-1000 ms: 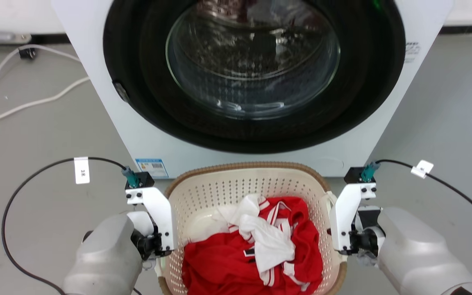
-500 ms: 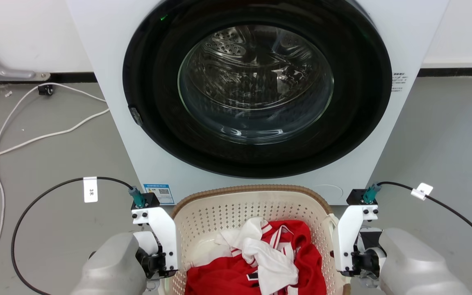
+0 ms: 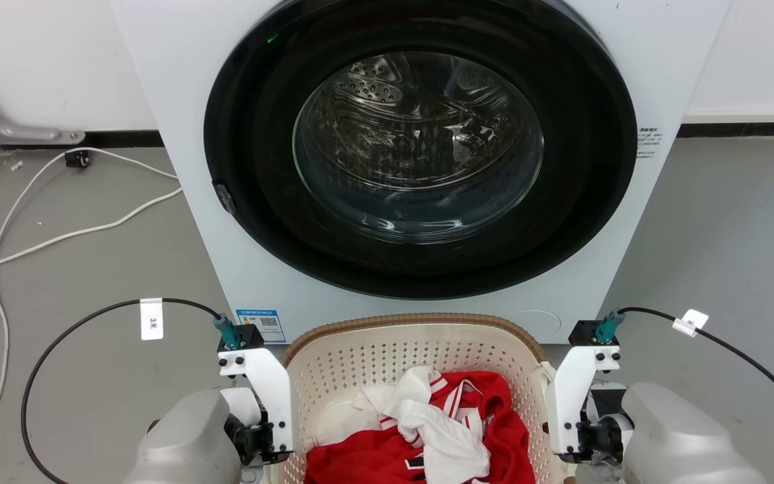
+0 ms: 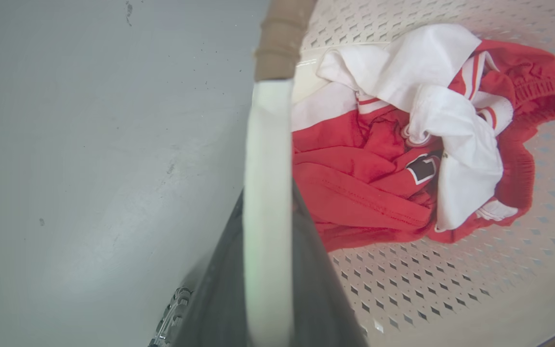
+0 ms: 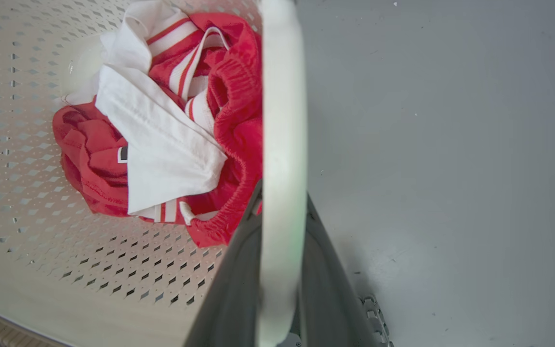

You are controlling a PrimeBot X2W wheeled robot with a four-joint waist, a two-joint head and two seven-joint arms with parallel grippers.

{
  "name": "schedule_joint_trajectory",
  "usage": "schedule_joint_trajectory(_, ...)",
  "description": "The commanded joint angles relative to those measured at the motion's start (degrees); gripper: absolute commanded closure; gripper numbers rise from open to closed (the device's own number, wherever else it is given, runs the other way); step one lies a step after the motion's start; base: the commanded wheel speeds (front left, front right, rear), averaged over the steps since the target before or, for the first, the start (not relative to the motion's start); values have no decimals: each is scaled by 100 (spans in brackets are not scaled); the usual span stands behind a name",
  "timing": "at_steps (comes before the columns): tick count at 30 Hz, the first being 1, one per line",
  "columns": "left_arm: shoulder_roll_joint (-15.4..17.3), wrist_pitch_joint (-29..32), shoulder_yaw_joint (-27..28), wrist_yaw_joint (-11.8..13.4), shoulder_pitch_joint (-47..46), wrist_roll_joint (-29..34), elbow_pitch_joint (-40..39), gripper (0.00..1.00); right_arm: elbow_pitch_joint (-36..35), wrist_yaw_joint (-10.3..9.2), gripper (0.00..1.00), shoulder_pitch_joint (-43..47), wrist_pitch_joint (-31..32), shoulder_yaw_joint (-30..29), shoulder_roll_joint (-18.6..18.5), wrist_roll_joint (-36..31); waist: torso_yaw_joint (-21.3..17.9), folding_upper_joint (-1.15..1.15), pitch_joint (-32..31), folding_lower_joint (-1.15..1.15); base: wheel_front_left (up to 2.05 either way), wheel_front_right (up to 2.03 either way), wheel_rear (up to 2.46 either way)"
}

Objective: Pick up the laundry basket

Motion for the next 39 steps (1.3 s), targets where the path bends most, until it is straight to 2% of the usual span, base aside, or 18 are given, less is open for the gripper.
schedule_joint_trajectory(1, -86, -57, -24, -60, 28, -31, -46, 100, -37, 76, 100, -14, -40, 17, 101, 34, 3, 0, 21, 1, 0, 0, 0)
schedule_joint_trajectory(25, -115, -128, -192, -60, -65, -160, -11, 100, -11, 77, 100, -81, -24, 113, 137, 129, 1, 0, 130, 1, 0, 0, 0)
schedule_joint_trajectory(39, -92, -34, -249, -60, -71, -295, 2, 100, 11, 77, 100, -102, 201, 134, 118, 207, 5, 0, 124, 1, 0, 0, 0)
